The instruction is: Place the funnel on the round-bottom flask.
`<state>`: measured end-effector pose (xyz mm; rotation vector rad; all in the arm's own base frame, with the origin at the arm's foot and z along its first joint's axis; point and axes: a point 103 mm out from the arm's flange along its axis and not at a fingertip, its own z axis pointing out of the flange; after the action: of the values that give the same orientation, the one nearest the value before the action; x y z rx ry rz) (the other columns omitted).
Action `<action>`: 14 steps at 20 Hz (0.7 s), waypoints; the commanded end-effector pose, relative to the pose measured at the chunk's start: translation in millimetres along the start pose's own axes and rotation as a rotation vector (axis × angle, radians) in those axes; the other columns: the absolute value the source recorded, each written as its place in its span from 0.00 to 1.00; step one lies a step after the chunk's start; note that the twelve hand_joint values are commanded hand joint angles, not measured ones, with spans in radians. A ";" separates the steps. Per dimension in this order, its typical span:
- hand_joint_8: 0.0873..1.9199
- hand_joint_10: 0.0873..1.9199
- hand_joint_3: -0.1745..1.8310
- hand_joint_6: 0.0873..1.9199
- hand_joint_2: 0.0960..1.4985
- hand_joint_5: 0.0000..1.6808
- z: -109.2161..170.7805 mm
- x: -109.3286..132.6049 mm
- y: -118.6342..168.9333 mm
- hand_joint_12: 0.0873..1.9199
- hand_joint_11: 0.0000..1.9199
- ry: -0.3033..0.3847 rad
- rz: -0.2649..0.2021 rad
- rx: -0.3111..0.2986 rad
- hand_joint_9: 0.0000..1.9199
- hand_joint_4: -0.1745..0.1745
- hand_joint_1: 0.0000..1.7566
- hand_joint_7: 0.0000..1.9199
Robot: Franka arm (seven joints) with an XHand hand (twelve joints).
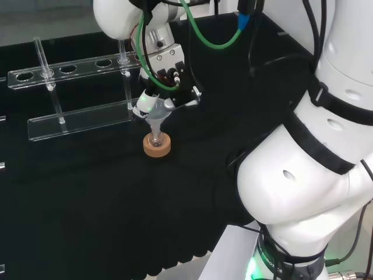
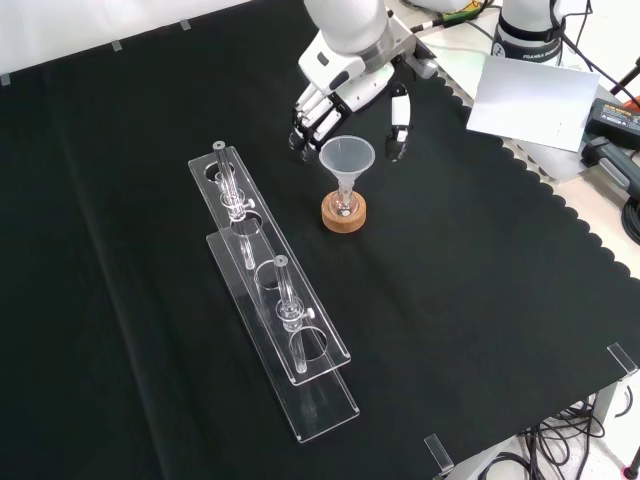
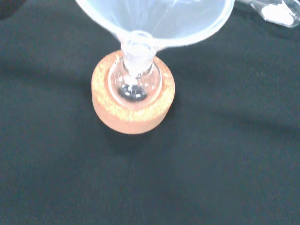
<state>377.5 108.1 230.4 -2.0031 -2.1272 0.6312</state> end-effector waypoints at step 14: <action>0.30 0.36 0.19 0.00 0.44 0.16 -52.9 -59.7 -25.8 0.74 0.16 0.034 0.058 -0.127 0.15 0.34 0.35 0.01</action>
<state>378.9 77.3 292.1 -2.1159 -2.1599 0.4816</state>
